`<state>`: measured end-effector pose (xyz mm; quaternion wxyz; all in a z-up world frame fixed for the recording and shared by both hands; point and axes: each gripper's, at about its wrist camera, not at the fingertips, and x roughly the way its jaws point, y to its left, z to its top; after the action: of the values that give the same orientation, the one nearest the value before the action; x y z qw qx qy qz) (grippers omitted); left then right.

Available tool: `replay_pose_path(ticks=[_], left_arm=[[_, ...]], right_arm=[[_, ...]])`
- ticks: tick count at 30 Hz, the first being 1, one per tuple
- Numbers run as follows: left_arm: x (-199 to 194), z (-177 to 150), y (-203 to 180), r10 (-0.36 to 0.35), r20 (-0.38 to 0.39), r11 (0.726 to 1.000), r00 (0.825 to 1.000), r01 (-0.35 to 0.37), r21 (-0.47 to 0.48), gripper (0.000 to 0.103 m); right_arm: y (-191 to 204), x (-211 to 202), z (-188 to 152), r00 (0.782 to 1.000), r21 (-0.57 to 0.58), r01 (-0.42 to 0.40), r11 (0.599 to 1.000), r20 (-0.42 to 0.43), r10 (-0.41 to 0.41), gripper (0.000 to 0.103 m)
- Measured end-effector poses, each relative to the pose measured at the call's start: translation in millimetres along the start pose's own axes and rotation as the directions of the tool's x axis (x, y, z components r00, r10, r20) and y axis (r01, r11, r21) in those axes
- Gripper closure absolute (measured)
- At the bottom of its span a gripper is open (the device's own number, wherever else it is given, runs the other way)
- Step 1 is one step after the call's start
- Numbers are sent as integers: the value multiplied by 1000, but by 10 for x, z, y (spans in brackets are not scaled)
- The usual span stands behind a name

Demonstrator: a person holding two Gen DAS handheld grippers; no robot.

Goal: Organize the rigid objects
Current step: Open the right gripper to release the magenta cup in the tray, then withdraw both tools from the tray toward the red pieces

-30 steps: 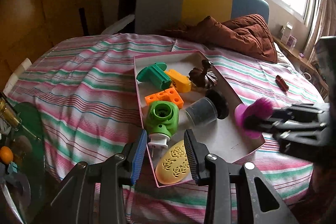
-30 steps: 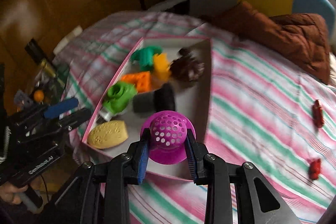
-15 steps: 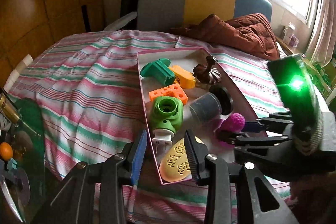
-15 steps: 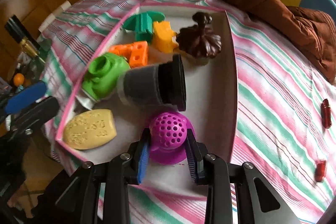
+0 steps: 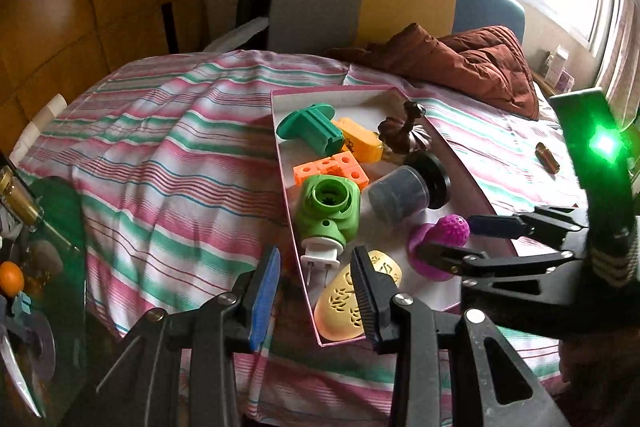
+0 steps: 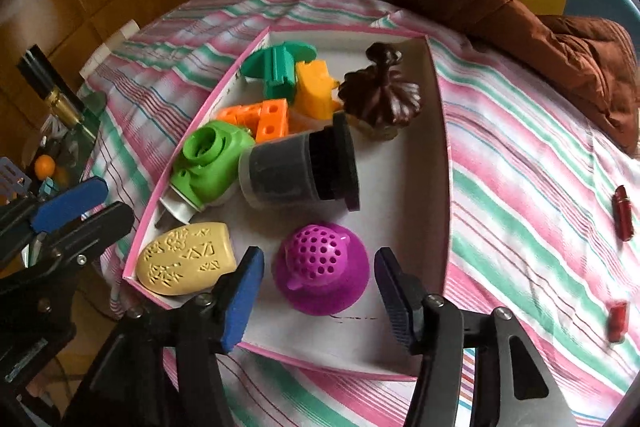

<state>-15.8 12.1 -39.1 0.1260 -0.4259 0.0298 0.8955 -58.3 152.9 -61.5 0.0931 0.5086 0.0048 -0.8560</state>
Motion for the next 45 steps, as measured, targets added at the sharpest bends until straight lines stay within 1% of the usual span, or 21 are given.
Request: replay_pose_path(ticks=[4,8,10,15,17,24,30,32,34,36,39,40,41,42,43,45], left_arm=[[-27,12,-5,5,10,1000,1000,-6,1,66],[-69,46,-40,6,23,1000,1000,-7,12,66],[-89,57,-64,5,27,1000,1000,-5,19,66],[-137,90,-164,-3,38,999,999,1,47,66],[-159,107,-210,-7,43,998,999,4,58,66],[-216,168,-414,-26,61,994,998,19,109,66],[-248,237,-662,-53,70,985,996,41,168,66],[-255,263,-752,-63,71,981,995,48,188,66],[-245,293,-855,-72,67,976,995,57,209,66],[-234,319,-956,-81,63,971,995,64,231,66],[-225,358,-1116,-93,62,961,994,73,268,66],[-220,380,-1188,-101,61,956,993,80,282,66],[-216,393,-1237,-107,60,953,992,85,291,66],[-209,407,-1295,-112,60,950,992,89,299,66],[-199,424,-1359,-117,59,947,991,94,309,66],[-171,454,-1493,-130,49,937,990,107,331,66]], right_arm=[[-17,-116,42,999,6,13,1000,39,-13,40],[-125,-310,57,996,35,10,999,85,-13,39],[-219,-427,49,994,66,7,998,106,-14,39],[-506,-672,28,988,137,27,990,150,-48,38],[-651,-743,8,986,169,28,985,158,-55,36],[-1226,-951,-92,972,266,117,957,166,-165,35],[-1793,-1080,-224,947,345,217,913,152,-283,35],[-1999,-1088,-278,936,378,251,891,140,-323,35],[-2245,-1085,-365,925,429,279,859,121,-360,35],[-2456,-1083,-470,918,481,285,829,111,-381,35],[-2788,-1061,-720,911,605,278,746,79,-404,35],[-2918,-1054,-804,914,663,281,693,36,-405,35],[-3030,-1092,-871,916,713,259,652,31,-399,35],[-3104,-1140,-915,918,742,231,629,49,-394,35],[-3150,-1175,-940,918,757,217,616,56,-393,35],[-3197,-1209,-986,918,780,209,590,52,-394,35]])
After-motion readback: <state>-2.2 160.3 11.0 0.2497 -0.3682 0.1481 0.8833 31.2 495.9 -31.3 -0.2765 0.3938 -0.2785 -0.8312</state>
